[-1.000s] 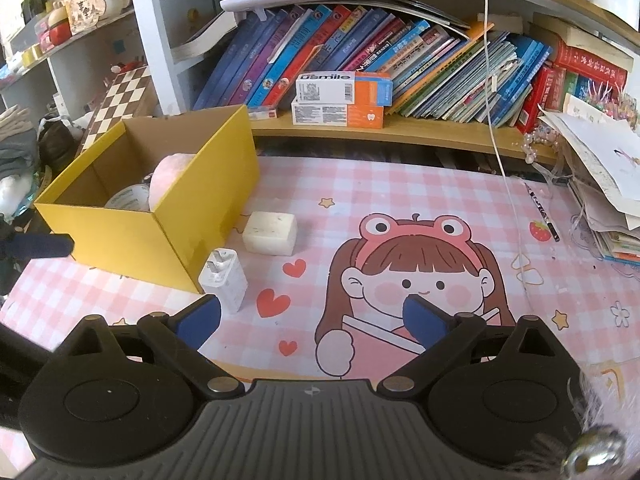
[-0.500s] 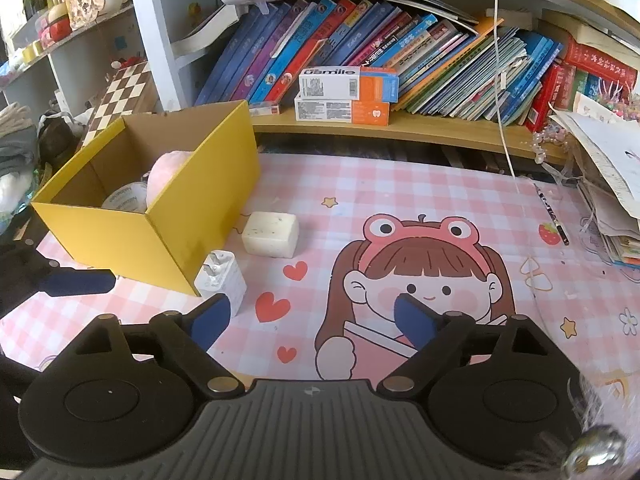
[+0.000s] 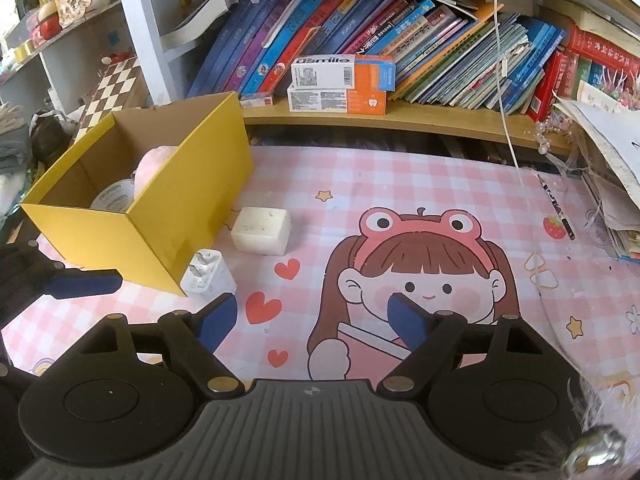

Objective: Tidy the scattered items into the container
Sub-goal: 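Move the left tool toward the white charger while the right tool moves toward the soap bar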

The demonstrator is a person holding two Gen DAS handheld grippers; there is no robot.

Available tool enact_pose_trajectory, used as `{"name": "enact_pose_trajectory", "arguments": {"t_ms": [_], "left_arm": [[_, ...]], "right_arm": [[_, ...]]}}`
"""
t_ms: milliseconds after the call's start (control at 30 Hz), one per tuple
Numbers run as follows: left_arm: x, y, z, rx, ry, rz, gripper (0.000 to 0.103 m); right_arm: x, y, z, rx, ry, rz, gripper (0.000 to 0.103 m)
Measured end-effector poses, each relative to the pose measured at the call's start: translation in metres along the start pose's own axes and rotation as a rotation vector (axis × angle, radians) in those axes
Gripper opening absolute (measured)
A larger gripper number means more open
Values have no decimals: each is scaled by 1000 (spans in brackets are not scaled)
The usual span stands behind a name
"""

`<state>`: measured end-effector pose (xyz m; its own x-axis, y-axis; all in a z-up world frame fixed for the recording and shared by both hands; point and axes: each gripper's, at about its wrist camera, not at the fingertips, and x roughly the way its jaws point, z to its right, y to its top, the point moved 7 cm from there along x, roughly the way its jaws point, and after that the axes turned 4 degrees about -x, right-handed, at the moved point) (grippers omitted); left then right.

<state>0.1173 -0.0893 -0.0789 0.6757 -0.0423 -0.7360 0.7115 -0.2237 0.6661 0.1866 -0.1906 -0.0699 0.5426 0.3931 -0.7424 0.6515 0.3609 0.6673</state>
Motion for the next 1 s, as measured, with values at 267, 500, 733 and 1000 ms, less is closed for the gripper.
{"name": "enact_pose_trajectory", "arguments": {"t_ms": [267, 500, 733, 1000], "left_arm": [[9, 3, 2, 11, 4, 2, 73], [15, 5, 6, 25, -1, 1, 69], [24, 7, 6, 16, 8, 1, 61], [34, 8, 3, 6, 49, 3, 46]], "right_arm": [[7, 0, 5, 11, 2, -14, 83], [13, 0, 9, 19, 2, -26, 83], [21, 2, 14, 25, 3, -36, 78], [34, 6, 18, 24, 21, -48, 64]]}}
